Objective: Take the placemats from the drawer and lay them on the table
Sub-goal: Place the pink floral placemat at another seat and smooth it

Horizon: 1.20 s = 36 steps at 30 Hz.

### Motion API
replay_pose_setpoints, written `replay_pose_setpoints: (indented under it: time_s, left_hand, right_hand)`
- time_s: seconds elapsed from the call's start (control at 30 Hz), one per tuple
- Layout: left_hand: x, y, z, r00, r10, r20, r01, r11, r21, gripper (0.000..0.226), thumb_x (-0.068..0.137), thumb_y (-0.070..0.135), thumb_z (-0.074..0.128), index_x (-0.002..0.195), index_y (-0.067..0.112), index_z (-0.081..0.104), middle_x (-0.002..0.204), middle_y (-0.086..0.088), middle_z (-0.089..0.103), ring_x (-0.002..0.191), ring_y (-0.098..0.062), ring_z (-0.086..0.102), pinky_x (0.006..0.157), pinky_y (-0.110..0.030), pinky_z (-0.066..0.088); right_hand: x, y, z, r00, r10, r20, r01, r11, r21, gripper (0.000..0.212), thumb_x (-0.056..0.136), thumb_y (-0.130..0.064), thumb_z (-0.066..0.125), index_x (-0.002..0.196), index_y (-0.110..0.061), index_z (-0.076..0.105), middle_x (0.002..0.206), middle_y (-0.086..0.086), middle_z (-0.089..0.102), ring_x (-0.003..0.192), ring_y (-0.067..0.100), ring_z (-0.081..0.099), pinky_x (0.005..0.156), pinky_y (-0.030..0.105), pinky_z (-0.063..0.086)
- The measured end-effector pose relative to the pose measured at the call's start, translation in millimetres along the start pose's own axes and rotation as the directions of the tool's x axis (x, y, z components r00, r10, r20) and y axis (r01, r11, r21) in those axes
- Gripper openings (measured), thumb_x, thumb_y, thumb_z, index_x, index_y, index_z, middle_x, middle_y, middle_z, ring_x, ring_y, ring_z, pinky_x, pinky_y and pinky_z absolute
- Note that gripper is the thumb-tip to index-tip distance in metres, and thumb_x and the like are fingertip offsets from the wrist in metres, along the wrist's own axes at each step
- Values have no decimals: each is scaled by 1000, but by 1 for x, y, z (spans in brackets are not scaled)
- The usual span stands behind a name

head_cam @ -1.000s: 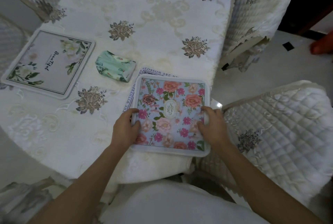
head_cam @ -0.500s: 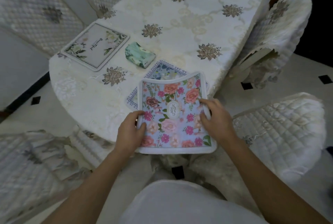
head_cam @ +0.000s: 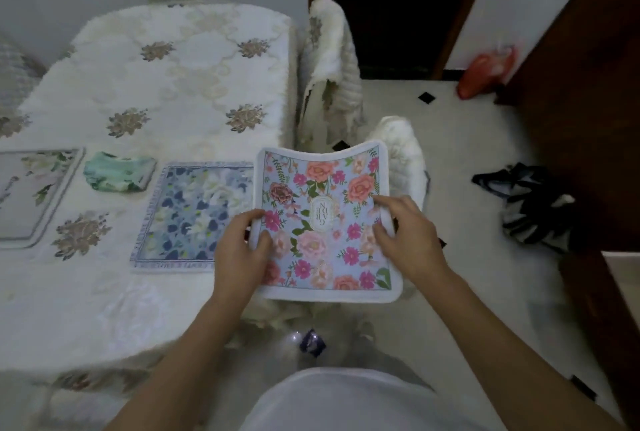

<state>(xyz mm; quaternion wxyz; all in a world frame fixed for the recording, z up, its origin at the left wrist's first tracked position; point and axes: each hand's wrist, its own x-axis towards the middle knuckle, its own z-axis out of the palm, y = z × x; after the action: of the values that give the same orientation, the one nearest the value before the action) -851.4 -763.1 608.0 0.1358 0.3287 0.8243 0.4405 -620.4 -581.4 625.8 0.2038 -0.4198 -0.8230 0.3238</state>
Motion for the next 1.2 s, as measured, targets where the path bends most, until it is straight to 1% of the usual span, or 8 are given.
replay_pose_setpoints:
  time_s: [0.07, 0.13, 0.33, 0.47, 0.67, 0.8, 0.9, 1.2]
  left_hand:
    - [0, 21, 23, 994, 73, 78, -73, 997, 1, 35, 92, 18, 62, 125, 29, 60, 115, 12, 60, 99, -11, 61, 80, -28, 53]
    - [-4, 45, 46, 978, 147, 148, -148, 989, 0, 34, 92, 20, 61, 125, 31, 59, 116, 11, 61, 98, -10, 61, 80, -29, 54]
    - [-12, 121, 105, 941, 252, 228, -258, 966, -2, 34, 92, 26, 60, 123, 39, 57, 114, 14, 61, 95, -4, 62, 74, -29, 56]
    - [-28, 177, 152, 898, 349, 267, -351, 935, -43, 31, 94, 23, 62, 122, 35, 59, 112, 14, 62, 96, -7, 65, 76, -40, 60]
    - [-71, 235, 242, 890, 345, 297, -341, 938, -69, 32, 93, 18, 64, 124, 25, 62, 113, 7, 65, 97, -12, 65, 81, -43, 59]
    - [-83, 261, 283, 896, 298, 330, -283, 955, -93, 32, 93, 21, 64, 123, 31, 61, 109, 11, 64, 92, 1, 63, 77, -36, 59]
    - [-72, 283, 315, 868, 334, 367, -325, 942, -90, 32, 94, 21, 64, 125, 28, 62, 110, 9, 65, 90, -2, 64, 73, -34, 59]
    - [-2, 336, 457, 740, 417, 528, -407, 902, -142, 31, 91, 12, 65, 121, 21, 65, 108, 1, 67, 86, -14, 64, 74, -36, 55]
  right_hand:
    - [-21, 19, -23, 996, 60, -64, -60, 998, -2, 44, 92, -25, 64, 136, -31, 55, 116, -17, 51, 89, -4, 53, 79, 9, 43]
    - [-39, 37, -47, 985, 113, -133, -114, 993, 3, 43, 92, -24, 64, 134, -30, 56, 113, -18, 50, 80, -5, 51, 71, -1, 38]
    - [-85, 91, -111, 938, 197, -285, -187, 980, 61, 46, 89, -23, 68, 132, -34, 56, 105, -21, 50, 77, -2, 55, 63, 3, 39]
    - [-102, 137, -164, 916, 224, -332, -214, 975, 68, 45, 90, -23, 66, 132, -33, 55, 108, -19, 51, 82, -3, 56, 62, 4, 39]
    - [-124, 217, -240, 908, 254, -334, -264, 964, 16, 41, 93, -22, 62, 133, -31, 55, 107, -19, 46, 77, -9, 54, 58, 3, 35]
    - [-123, 252, -280, 901, 265, -344, -270, 962, 33, 37, 96, -23, 59, 132, -31, 54, 108, -20, 45, 85, -13, 55, 57, 4, 42]
    - [-107, 275, -301, 888, 293, -355, -289, 955, 65, 36, 97, -24, 57, 132, -33, 53, 113, -16, 48, 87, -13, 57, 58, 7, 49]
    - [-63, 349, -339, 769, 454, -450, -473, 878, 79, 37, 97, -27, 57, 133, -34, 53, 117, -14, 52, 88, -16, 53, 61, 0, 40]
